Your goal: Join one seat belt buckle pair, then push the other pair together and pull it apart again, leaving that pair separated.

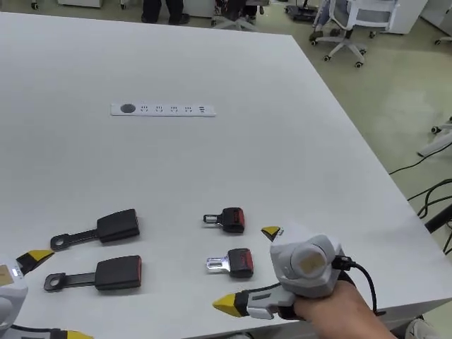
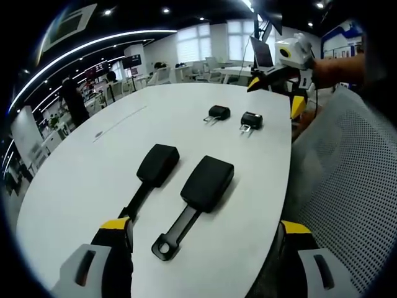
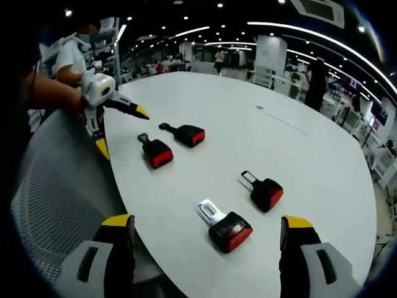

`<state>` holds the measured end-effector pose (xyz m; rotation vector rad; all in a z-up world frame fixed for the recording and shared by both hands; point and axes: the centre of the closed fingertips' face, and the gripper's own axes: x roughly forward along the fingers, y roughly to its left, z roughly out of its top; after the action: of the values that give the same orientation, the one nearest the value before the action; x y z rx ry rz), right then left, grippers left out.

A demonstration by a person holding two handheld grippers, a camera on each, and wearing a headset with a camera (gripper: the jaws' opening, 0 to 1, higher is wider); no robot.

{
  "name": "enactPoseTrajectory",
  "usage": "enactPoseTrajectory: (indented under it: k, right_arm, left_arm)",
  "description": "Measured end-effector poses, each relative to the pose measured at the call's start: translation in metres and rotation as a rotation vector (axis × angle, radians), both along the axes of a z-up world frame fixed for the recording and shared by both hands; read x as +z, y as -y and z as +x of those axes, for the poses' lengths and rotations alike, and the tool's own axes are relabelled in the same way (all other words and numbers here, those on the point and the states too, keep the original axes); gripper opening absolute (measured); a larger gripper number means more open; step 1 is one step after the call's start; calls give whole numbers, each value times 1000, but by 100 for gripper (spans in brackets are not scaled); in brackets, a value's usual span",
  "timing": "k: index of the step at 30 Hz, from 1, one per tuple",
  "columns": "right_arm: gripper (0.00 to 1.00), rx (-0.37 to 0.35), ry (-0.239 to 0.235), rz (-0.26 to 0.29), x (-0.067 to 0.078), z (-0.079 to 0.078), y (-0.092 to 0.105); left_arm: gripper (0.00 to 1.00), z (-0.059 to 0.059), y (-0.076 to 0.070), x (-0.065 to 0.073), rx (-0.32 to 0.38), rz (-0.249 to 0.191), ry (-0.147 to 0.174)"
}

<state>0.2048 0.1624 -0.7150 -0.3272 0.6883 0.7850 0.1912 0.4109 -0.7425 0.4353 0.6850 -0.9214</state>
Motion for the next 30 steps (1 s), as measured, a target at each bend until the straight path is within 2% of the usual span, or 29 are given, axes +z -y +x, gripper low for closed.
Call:
enactPoseTrajectory:
  k: [6, 7, 18, 30]
  right_arm:
    - [99, -9, -5, 1, -2, -5, 5]
    - [99, -10, -6, 0, -2, -5, 6]
    - [99, -27, -8, 10, -4, -8, 8]
    - [96, -38, -16, 28, -6, -10, 9]
  left_arm:
    - [98, 0, 1, 0, -1, -3, 2]
    - [98, 2, 2, 2, -10, -13, 21]
    - [98, 3, 1, 2, 10, -14, 6]
    - [97, 4, 0, 6, 23, -20, 6]
